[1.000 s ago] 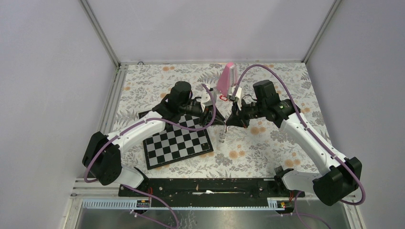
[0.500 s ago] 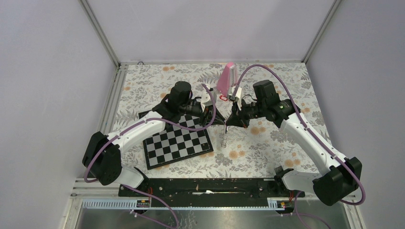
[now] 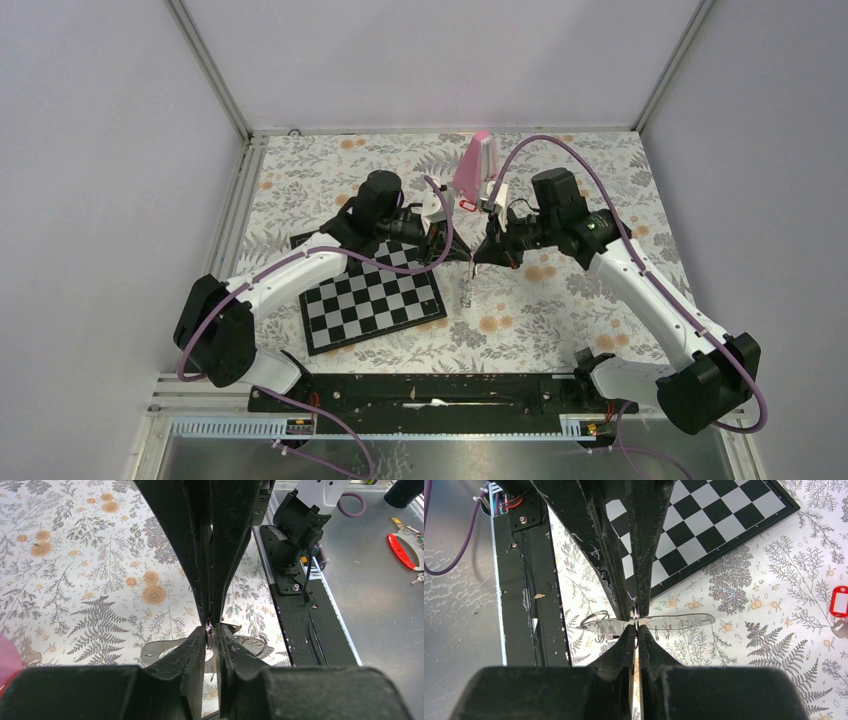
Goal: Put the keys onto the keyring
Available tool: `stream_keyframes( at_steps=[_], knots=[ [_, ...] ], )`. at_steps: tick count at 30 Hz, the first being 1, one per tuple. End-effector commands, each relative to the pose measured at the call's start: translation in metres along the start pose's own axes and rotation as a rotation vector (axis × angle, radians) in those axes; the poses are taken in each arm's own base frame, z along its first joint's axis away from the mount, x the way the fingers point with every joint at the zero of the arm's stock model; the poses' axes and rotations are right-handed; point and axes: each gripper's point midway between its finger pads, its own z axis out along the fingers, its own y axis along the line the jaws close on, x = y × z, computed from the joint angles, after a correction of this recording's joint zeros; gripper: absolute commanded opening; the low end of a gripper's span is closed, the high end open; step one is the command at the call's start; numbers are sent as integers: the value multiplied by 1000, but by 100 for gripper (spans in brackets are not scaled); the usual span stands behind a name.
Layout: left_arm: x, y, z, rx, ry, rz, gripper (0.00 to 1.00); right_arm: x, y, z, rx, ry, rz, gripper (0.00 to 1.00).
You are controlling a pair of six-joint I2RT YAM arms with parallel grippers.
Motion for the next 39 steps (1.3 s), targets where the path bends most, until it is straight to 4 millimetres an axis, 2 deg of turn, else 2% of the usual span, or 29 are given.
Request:
stream_keyframes(
  at_steps=[1, 5, 9, 15, 21, 29, 39],
  knots=[
    [-9, 0, 3, 17, -28, 41, 15, -14, 7, -2, -16, -50, -38, 0],
    [-10, -1, 4, 22, -32, 40, 0, -14, 7, -1, -17, -51, -36, 0],
    [-14, -5, 2, 30, -47, 46, 0, -14, 7, -3, -13, -56, -42, 2],
    [-31, -13, -7, 50, -98, 56, 0, -15, 9, -11, -3, -91, -32, 25],
    [-29, -24, -13, 89, -108, 62, 0, -14, 20, -16, -50, -131, -42, 35],
    [-31, -26, -12, 98, -126, 57, 0, -14, 19, -10, -82, -133, -9, 32],
    [-32, -28, -14, 97, -136, 63, 0, -4, 17, -4, -82, -125, 11, 11]
  ],
)
